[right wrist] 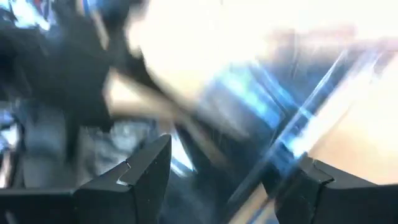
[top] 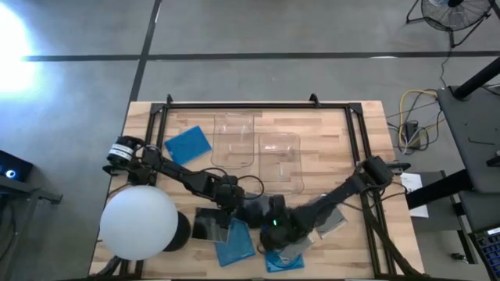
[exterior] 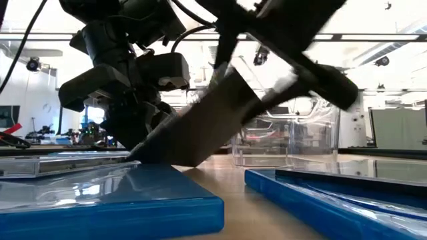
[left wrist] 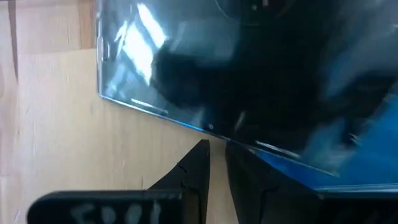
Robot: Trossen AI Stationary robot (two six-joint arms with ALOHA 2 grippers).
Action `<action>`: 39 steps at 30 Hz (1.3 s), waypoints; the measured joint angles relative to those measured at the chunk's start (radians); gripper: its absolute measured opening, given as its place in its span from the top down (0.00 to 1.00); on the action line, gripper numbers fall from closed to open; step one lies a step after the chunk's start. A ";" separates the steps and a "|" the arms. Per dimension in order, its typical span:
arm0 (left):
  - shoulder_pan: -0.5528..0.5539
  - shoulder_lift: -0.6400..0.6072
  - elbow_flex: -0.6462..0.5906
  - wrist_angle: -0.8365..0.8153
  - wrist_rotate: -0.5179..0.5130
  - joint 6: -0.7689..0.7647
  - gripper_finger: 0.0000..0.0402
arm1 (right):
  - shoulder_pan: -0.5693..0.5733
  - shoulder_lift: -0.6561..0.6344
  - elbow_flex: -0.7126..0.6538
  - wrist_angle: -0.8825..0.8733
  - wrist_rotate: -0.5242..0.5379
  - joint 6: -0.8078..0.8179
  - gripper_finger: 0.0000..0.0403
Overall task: Pick & place jewel cases by type
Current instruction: Put the black CD case into the right transparent bin
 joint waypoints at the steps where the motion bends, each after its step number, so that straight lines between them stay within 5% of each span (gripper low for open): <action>1: 0.000 0.000 0.000 0.000 0.000 0.000 0.91 | -0.003 -0.007 0.000 0.010 0.017 -0.019 0.44; 8: -0.001 0.001 0.000 0.008 0.000 0.000 0.91 | -0.018 -0.008 -0.002 0.052 -0.074 -0.083 0.44; 17: -0.003 -0.011 0.000 0.004 -0.032 -0.007 0.91 | -0.020 -0.008 -0.008 0.046 -0.206 0.099 0.46; 23: -0.023 -0.047 -0.001 -0.002 -0.204 -0.010 0.91 | -0.012 -0.008 -0.028 0.042 -0.212 0.197 0.62; 31: -0.046 -0.068 -0.001 -0.066 -0.216 -0.027 0.91 | -0.012 -0.011 -0.032 0.046 -0.194 0.189 0.88; 39: -0.084 -0.165 -0.001 -0.195 -0.246 -0.113 0.91 | 0.011 -0.043 -0.033 0.038 -0.192 0.048 0.95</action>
